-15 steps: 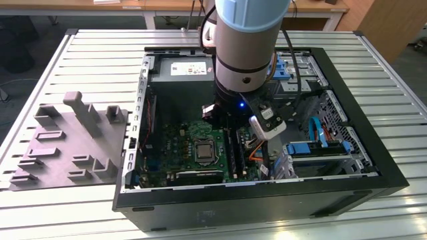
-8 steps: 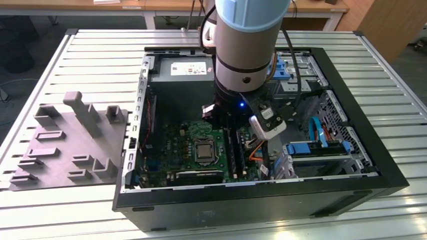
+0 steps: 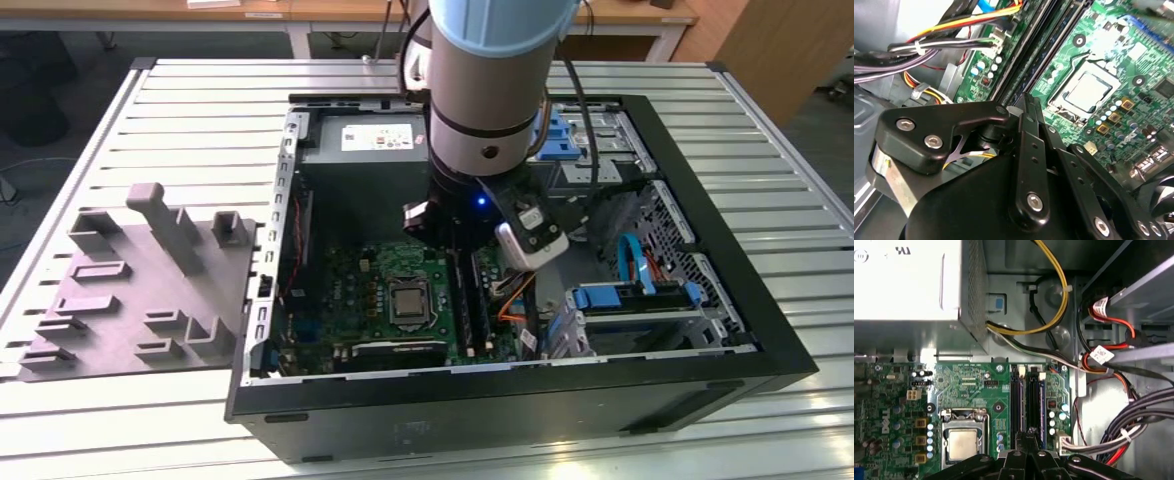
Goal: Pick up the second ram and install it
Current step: 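Press down the second ram until it locks into place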
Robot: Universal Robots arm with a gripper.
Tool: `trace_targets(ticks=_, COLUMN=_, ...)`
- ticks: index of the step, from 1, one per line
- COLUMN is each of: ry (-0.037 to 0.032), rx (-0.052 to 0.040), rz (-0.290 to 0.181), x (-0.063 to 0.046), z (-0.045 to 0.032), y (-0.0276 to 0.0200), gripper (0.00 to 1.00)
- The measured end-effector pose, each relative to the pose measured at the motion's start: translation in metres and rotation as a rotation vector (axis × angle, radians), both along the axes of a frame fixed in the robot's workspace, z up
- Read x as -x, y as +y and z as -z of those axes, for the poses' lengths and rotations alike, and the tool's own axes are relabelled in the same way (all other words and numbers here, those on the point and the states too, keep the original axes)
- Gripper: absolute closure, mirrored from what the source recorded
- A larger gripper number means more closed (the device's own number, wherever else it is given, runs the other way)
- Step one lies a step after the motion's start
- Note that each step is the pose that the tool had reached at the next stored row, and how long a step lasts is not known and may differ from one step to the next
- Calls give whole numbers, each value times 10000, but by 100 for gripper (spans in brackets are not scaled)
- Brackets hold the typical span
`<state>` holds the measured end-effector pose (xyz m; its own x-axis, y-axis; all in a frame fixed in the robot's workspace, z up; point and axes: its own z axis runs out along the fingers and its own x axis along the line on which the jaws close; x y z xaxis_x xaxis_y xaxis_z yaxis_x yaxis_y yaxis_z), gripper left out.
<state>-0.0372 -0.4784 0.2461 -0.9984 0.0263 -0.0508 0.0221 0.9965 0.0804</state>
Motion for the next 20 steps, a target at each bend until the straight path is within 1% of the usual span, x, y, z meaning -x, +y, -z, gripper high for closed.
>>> trace_targets(ticks=10, ry=0, rx=-1, rz=1, x=0, z=23, y=165, gripper=89)
trace_targets(ticks=15, ry=0, rx=-1, rz=1, x=-11, z=53, y=220, gripper=89)
trace_targets(ticks=20, ry=0, rx=-3, rz=0, x=-11, z=128, y=259, gripper=89)
